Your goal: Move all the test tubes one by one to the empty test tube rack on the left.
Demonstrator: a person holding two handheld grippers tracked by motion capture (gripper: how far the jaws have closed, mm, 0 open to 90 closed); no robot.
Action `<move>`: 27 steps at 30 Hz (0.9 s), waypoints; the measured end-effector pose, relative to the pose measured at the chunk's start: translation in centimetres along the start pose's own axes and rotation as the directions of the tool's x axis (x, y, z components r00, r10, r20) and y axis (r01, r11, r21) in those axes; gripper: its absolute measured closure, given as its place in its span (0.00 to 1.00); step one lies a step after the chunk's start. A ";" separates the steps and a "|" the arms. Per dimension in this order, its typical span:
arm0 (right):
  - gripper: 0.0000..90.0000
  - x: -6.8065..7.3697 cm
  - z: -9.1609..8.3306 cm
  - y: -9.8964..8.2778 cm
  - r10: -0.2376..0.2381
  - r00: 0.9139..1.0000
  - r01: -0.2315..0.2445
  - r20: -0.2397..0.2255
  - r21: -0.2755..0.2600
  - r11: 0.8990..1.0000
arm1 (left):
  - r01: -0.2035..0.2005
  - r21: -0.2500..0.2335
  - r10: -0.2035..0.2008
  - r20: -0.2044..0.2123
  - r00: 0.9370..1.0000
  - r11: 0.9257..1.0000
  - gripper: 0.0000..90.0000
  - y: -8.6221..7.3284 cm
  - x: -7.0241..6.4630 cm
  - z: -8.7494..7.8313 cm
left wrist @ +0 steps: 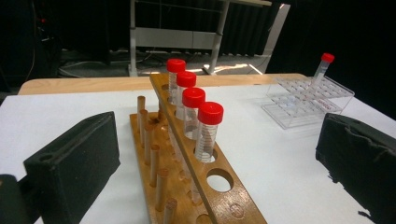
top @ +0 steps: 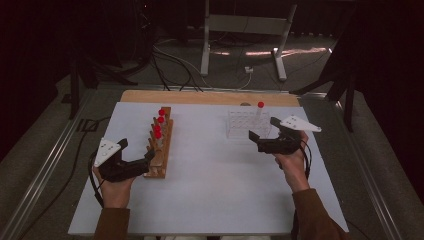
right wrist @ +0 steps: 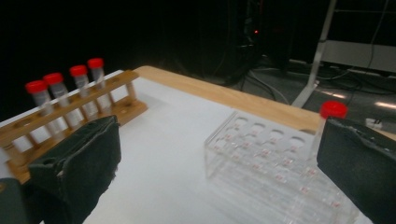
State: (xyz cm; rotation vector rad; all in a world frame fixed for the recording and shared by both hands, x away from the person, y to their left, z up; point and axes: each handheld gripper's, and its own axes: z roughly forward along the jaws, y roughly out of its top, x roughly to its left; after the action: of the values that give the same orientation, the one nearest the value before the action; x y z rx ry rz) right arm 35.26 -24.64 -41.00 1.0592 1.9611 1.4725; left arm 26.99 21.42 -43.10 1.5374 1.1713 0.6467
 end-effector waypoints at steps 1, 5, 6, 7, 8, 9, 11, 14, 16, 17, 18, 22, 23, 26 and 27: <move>0.00 -0.2 0.2 0.1 -0.003 1.000 0.003 0.007 -0.001 1.000 | 0.000 -0.001 0.000 -0.004 1.000 1.000 0.00 0.0 0.1 -0.1; 0.00 -1.0 1.4 0.6 0.006 0.999 -0.007 0.034 0.011 1.000 | 0.031 -0.015 -0.031 0.003 1.000 0.999 0.01 0.1 0.4 -0.4; 0.00 -1.2 1.7 0.6 0.006 0.999 -0.007 0.039 0.014 1.000 | 0.033 -0.017 -0.033 -0.001 0.999 0.999 0.00 0.1 0.5 -0.4; 0.00 -1.4 2.0 0.7 0.009 0.999 -0.009 0.046 0.016 1.000 | 0.035 -0.022 -0.035 -0.003 0.999 0.999 0.01 0.1 0.5 -0.5; 0.00 -1.6 2.3 0.8 0.010 0.999 -0.011 0.051 0.018 1.000 | 0.040 -0.025 -0.040 -0.003 0.999 0.999 0.01 0.1 0.6 -0.6; 0.00 -1.8 2.5 0.9 0.011 0.998 -0.012 0.058 0.019 1.000 | 0.043 -0.026 -0.043 -0.004 0.999 0.999 0.00 0.1 0.7 -0.6; 0.00 -2.1 3.0 0.9 0.018 0.997 -0.019 0.076 0.018 1.000 | 0.051 -0.028 -0.051 -0.003 0.999 0.998 0.01 0.1 0.9 -0.7; 0.00 -2.6 3.4 1.0 0.039 0.995 -0.038 0.087 -0.003 0.999 | 0.061 -0.031 -0.061 -0.007 0.998 0.998 0.01 0.1 1.1 -0.8; 0.00 -2.9 3.9 1.0 0.047 0.994 -0.047 0.094 -0.004 0.999 | 0.067 -0.034 -0.067 -0.007 0.998 0.997 0.01 0.1 1.2 -0.9; 0.00 -3.1 4.1 1.0 0.051 0.994 -0.051 0.100 -0.002 0.999 | 0.069 -0.035 -0.069 -0.007 0.998 0.997 0.01 0.1 1.2 -1.0; 0.00 -3.3 4.4 1.0 0.050 0.993 -0.051 0.107 0.000 0.999 | 0.067 -0.037 -0.068 -0.009 0.998 0.997 0.01 0.1 1.2 -1.0; 0.00 -4.0 5.3 0.9 0.055 0.990 -0.057 0.132 0.018 0.998 | 0.075 -0.041 -0.076 -0.009 0.997 0.996 0.01 0.1 1.3 -1.1; 0.00 -4.2 5.5 0.8 0.053 0.989 -0.057 0.140 0.023 0.998 | 0.077 -0.042 -0.077 -0.008 0.997 0.996 0.01 0.1 1.4 -1.1; 0.00 -5.0 6.1 0.5 0.062 0.984 -0.069 0.166 0.039 0.997 | 0.082 -0.044 -0.082 -0.009 0.997 0.996 0.01 0.1 1.5 -1.2; 0.00 -5.3 6.3 0.4 0.071 0.983 -0.079 0.168 0.045 0.996 | 0.084 -0.045 -0.084 -0.011 0.996 0.995 0.01 0.1 1.6 -1.2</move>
State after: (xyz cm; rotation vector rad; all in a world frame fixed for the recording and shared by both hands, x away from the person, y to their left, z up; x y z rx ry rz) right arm 43.23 -25.13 -43.03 1.2488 1.8695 1.3314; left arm 26.60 23.36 -42.88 1.4410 1.2171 0.6232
